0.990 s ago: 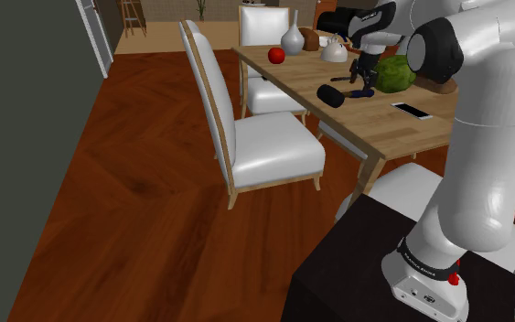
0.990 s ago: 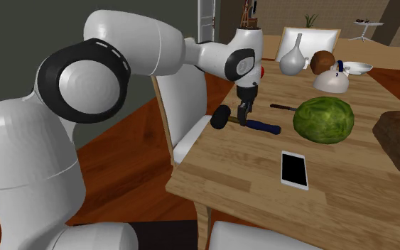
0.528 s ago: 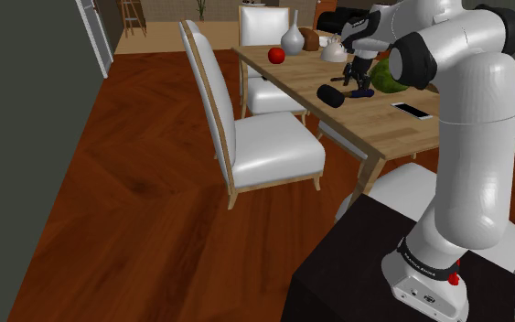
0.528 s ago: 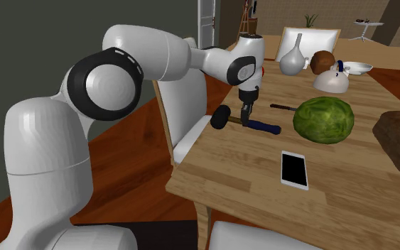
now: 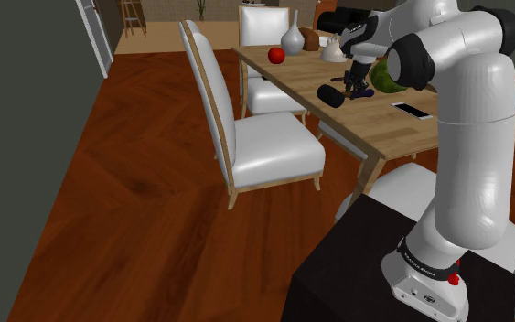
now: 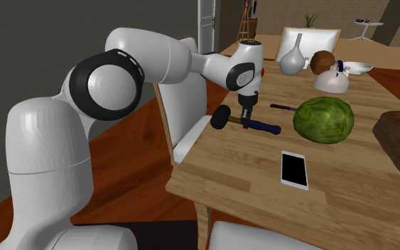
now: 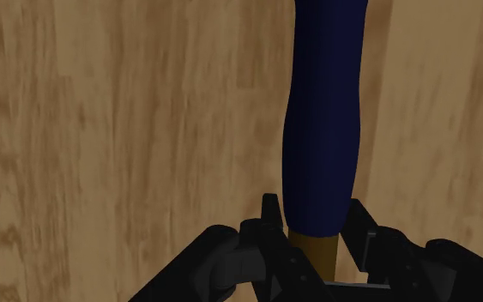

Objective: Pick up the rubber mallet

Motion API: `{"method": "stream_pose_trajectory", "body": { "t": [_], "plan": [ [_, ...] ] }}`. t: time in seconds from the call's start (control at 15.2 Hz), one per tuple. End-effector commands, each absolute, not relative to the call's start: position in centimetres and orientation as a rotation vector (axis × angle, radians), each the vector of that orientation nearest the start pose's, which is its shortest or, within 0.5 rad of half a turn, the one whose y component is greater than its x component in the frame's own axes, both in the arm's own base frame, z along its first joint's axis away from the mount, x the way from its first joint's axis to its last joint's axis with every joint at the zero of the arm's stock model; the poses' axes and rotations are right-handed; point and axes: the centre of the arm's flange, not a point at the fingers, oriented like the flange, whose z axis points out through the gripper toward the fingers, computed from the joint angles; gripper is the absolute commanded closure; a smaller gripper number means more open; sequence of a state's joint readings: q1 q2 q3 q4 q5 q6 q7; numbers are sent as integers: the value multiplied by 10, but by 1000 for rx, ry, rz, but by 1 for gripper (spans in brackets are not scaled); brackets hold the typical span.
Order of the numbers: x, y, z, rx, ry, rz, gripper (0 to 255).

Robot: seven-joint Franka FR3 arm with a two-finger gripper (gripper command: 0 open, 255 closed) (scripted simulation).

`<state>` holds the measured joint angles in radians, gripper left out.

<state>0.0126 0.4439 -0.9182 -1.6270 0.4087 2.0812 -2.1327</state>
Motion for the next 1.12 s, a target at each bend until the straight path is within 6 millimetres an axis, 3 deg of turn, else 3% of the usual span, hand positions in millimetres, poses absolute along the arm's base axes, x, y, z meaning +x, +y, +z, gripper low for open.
{"method": "stream_pose_trajectory", "body": {
  "t": [0.0, 0.33, 1.06],
  "plan": [
    [486, -456, 462, -2806, -1801, -69, 255],
    [486, -456, 462, -2806, -1801, -69, 255],
    [486, -456, 520, -2806, -1801, -69, 255]
  ]
}}
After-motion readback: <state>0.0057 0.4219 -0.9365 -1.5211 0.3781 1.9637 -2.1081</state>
